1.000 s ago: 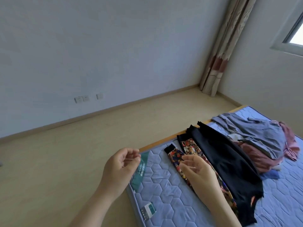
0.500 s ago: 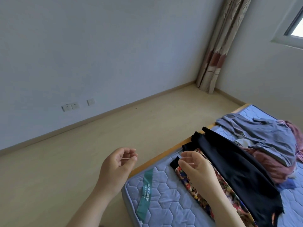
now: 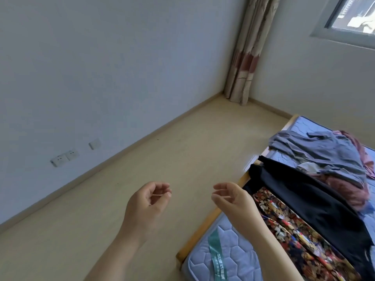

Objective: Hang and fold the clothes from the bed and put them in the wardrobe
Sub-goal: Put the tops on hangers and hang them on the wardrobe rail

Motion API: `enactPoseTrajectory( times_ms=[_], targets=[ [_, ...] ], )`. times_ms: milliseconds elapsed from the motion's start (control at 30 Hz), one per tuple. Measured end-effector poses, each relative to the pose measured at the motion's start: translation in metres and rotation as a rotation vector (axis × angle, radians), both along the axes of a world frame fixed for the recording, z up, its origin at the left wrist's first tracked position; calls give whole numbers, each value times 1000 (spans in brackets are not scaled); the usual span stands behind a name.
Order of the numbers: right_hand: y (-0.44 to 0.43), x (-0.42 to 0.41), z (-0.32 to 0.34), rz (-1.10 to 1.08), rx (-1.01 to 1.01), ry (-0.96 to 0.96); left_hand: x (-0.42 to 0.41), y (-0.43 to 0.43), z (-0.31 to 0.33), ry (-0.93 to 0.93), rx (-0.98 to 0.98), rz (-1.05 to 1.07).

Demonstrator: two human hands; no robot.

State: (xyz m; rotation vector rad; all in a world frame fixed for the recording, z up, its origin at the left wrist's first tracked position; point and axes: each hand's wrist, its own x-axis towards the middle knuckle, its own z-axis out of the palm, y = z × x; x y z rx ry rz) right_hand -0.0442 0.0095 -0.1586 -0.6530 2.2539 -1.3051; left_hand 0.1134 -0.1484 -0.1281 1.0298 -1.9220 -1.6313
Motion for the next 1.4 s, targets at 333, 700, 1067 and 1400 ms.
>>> enactPoseTrajectory(
  times_ms=[333,700,1067,1400],
  targets=[
    [-59,-84,-18,-276,-11,14,-124,-99,-7,-63,-102,-260],
    [-87,-183,-6,-547,-34,22,-287,-148,-6,-65,-103,-564],
    [-101,-245,-12,-957,49,-6,-458,-180,-24,-38,-45,-977],
    [-83,-273,-18,-1328,45,-60,-564,-118,-30,-17,20,-1357]
  ],
)
